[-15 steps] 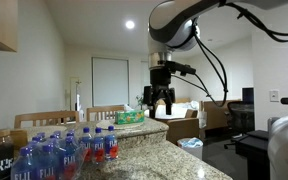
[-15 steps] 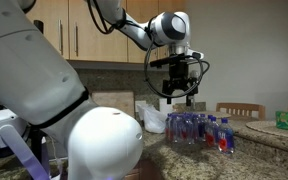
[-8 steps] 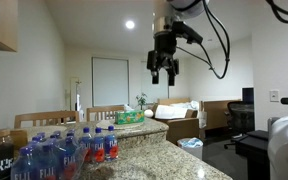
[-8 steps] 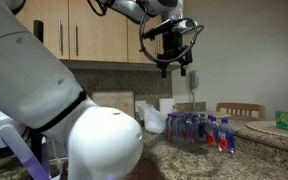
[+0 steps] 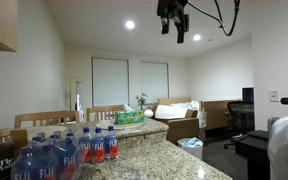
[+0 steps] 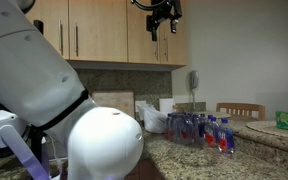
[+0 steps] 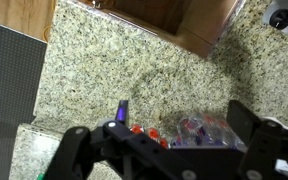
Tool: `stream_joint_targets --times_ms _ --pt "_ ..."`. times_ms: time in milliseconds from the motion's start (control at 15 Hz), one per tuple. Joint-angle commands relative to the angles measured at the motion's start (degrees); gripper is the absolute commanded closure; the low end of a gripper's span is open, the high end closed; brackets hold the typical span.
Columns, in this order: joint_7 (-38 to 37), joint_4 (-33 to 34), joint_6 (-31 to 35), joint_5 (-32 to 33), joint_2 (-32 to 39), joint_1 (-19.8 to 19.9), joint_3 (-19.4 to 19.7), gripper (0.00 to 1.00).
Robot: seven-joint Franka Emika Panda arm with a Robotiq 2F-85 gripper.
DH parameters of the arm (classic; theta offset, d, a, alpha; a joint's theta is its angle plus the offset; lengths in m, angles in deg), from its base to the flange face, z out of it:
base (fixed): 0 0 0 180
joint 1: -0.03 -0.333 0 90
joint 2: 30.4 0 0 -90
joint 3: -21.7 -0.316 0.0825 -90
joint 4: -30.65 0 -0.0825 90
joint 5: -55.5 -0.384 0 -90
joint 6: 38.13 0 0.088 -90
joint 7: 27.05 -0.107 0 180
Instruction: Move two water bottles to the right.
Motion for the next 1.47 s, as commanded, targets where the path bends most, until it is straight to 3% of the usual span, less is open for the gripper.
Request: stream_joint_targets --times_ms 0,267,733,1200,1267,1400 --pt "0.2 0.53 -0.14 -0.13 1.12 0.4 -0.17 0.0" --pt "1.57 1.53 -3.32 -0.22 1.49 0.31 1.55 0.0" --pt "4.58 6.51 -2.34 -2.96 12.37 -0.42 3.74 0.0" --pt "0.74 14.22 -1.97 -0.87 25.24 0.12 0.79 0.0" --pt "2.42 10.91 -1.36 -1.72 22.3 0.16 1.62 0.0" --pt "2.34 11.63 -1.37 -1.7 23.87 0.1 1.42 0.0"
